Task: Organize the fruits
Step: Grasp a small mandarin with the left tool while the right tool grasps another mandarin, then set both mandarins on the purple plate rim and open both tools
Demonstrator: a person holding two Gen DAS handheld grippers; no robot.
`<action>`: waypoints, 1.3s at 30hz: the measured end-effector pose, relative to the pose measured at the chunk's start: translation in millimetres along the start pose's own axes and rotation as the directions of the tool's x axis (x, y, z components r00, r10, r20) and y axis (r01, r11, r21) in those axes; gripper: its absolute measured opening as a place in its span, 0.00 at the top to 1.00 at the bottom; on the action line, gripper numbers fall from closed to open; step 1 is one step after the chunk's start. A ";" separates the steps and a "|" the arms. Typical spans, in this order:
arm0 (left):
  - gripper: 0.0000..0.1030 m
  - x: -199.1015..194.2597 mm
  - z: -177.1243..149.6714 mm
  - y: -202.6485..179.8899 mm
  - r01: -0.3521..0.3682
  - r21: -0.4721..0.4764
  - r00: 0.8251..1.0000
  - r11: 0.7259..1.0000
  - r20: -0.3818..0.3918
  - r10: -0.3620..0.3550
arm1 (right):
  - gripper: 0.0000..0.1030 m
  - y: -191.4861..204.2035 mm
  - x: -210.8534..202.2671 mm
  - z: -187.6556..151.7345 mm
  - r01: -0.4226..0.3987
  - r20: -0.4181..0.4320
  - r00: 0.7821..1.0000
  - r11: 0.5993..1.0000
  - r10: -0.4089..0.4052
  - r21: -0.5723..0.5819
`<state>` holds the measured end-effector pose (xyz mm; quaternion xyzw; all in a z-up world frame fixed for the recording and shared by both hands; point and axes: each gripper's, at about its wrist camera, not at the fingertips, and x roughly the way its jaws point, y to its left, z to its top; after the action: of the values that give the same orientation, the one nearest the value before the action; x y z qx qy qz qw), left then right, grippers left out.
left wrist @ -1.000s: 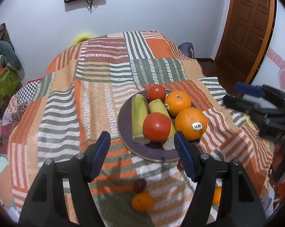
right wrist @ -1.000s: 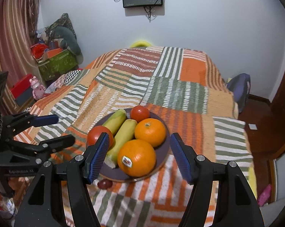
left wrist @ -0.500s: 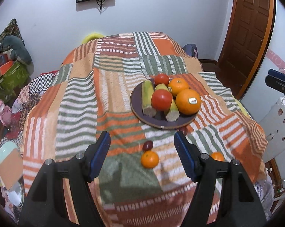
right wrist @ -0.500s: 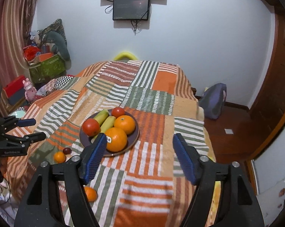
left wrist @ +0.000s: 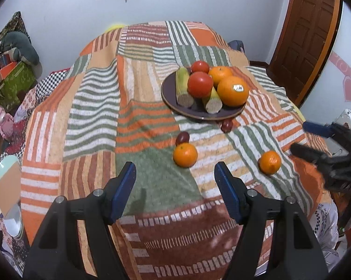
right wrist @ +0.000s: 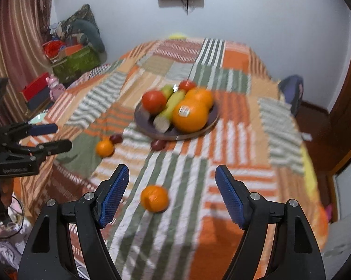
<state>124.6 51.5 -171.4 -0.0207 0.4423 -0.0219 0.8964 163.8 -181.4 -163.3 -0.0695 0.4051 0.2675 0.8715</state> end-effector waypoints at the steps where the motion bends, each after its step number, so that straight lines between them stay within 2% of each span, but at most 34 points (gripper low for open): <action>1: 0.33 2.5 -2.5 0.7 0.000 -0.003 1.000 1.000 -0.007 0.000 | 0.29 1.5 6.6 -3.1 -0.005 -0.013 1.000 1.000 0.005 0.003; 4: 0.33 8.1 -7.9 2.6 0.004 -0.009 1.000 1.000 -0.024 -0.004 | 0.29 4.5 21.3 -14.3 -0.017 -0.051 0.999 1.000 0.017 0.010; 6: 0.33 12.6 -10.0 3.4 0.009 -0.014 0.999 1.000 -0.035 -0.010 | 0.35 4.4 29.2 -19.9 -0.030 -0.074 0.997 0.999 0.031 0.021; 9: 0.33 19.4 -10.5 3.1 0.021 -0.012 0.999 1.000 -0.049 -0.022 | 0.47 3.8 40.4 -25.6 -0.055 -0.114 0.992 0.998 0.058 0.034; 11: 0.33 23.9 -9.8 1.1 0.025 -0.006 0.998 1.000 -0.051 -0.025 | 0.59 5.3 44.6 -28.6 -0.067 -0.132 0.989 0.997 0.071 0.034; 13: 0.36 29.0 -7.8 -1.3 0.029 0.002 0.998 1.000 -0.054 -0.029 | 0.65 5.9 45.8 -29.3 -0.072 -0.128 0.989 0.997 0.075 0.031; 17: 0.46 43.3 -1.4 -5.0 0.042 0.008 0.996 0.999 -0.073 -0.041 | 0.66 5.4 43.1 -27.5 -0.074 -0.102 0.992 0.996 0.078 0.045; 24: 0.48 71.5 10.4 -6.2 0.036 0.007 0.995 0.999 -0.094 -0.035 | 0.66 2.1 39.7 -17.1 -0.067 -0.066 0.995 0.997 0.070 0.044; 30: 0.61 89.3 13.2 -2.9 0.050 -0.015 0.993 0.999 -0.107 -0.051 | 0.66 -4.3 40.4 -8.3 -0.063 -0.051 0.997 0.997 0.066 0.052; 31: 0.66 89.5 13.3 -2.5 0.064 -0.019 0.992 0.998 -0.106 -0.066 | 0.66 -5.1 40.8 -7.9 -0.063 -0.050 0.997 0.997 0.065 0.053; 39: 0.67 79.4 15.3 0.3 0.078 -0.022 0.993 0.997 -0.087 -0.079 | 0.66 -6.1 43.5 -0.8 -0.069 -0.040 0.997 0.996 0.072 0.056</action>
<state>184.9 47.5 -225.0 -0.0451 0.4804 -0.0540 0.8742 189.5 -169.0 -196.8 -0.0370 0.4324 0.2855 0.8545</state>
